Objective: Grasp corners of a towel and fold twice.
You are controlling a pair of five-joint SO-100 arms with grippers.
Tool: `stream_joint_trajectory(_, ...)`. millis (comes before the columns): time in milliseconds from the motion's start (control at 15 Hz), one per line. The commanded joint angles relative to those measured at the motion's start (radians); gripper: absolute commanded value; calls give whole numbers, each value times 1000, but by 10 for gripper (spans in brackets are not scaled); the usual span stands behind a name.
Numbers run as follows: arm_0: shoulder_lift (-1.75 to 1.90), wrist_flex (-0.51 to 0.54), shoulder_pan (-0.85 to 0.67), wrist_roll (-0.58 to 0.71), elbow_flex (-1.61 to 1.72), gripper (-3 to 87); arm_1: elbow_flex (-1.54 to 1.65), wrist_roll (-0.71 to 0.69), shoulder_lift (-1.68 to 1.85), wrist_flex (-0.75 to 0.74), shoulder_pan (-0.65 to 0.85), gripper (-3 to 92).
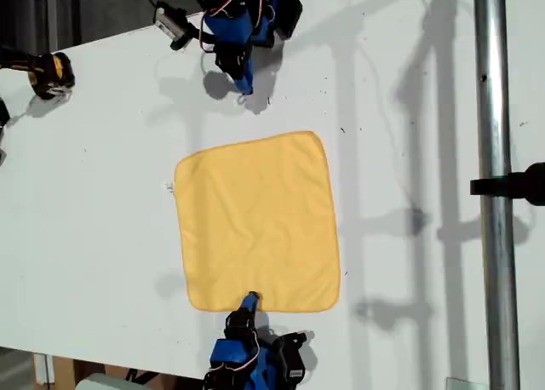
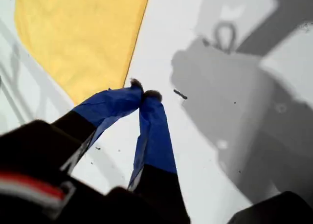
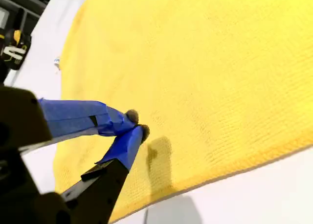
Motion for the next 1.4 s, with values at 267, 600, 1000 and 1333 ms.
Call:
stream_joint_trajectory(267,3,-5,-12,-6,-5,-13,-362,-118,-173,15,-75,-2)
stream_joint_trajectory(600,3,-8,-15,-5,-5,-13,-730,-328,-557,8,-235,-2)
stream_joint_trajectory(1000,3,-9,-17,-3,-5,-13,-1253,-506,-1115,137,-411,-2)
stream_joint_trajectory(1333,3,-9,-17,-3,-5,-13,-1551,-597,-1434,245,-468,-2)
